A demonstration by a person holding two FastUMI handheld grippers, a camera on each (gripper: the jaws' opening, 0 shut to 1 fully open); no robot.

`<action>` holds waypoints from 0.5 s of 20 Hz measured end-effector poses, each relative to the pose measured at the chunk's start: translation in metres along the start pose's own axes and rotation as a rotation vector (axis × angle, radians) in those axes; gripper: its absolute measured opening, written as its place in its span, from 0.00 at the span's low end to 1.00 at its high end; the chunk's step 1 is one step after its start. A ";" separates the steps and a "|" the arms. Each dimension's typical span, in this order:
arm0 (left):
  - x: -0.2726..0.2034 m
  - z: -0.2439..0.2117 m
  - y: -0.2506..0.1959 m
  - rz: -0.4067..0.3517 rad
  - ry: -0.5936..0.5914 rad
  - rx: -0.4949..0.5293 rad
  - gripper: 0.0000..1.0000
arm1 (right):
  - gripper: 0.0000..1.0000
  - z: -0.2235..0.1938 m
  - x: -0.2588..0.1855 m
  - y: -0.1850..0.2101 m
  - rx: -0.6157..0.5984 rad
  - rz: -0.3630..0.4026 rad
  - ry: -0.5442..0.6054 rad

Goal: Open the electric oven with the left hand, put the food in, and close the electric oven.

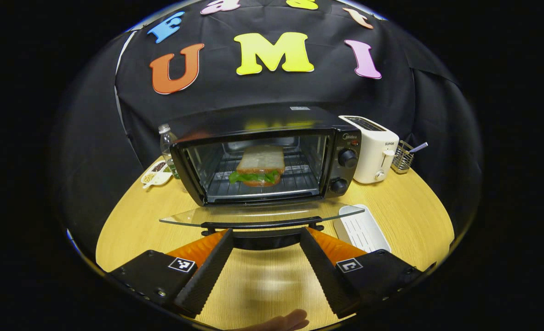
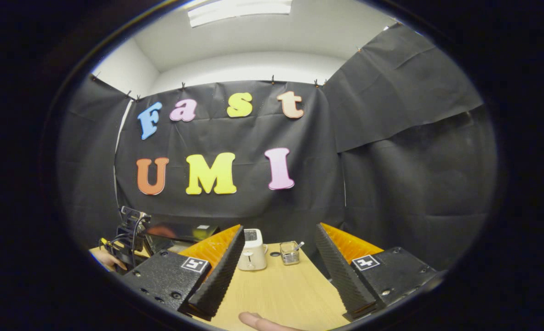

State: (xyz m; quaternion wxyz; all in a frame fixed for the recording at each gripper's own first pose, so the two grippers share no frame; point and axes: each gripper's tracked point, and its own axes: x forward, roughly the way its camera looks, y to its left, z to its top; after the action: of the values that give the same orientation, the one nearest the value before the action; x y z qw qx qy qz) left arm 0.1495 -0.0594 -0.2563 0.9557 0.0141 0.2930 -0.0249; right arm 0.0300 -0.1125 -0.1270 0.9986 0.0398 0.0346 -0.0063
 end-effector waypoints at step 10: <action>0.019 0.069 0.005 0.032 -0.151 0.033 0.98 | 0.86 0.009 -0.018 0.005 -0.013 0.019 0.011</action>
State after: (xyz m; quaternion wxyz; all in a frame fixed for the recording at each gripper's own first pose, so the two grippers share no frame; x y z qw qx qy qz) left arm 0.2038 -0.0581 -0.2101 0.9750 0.0325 0.2194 -0.0156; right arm 0.0132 -0.1077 -0.1161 0.9986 0.0339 0.0399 0.0038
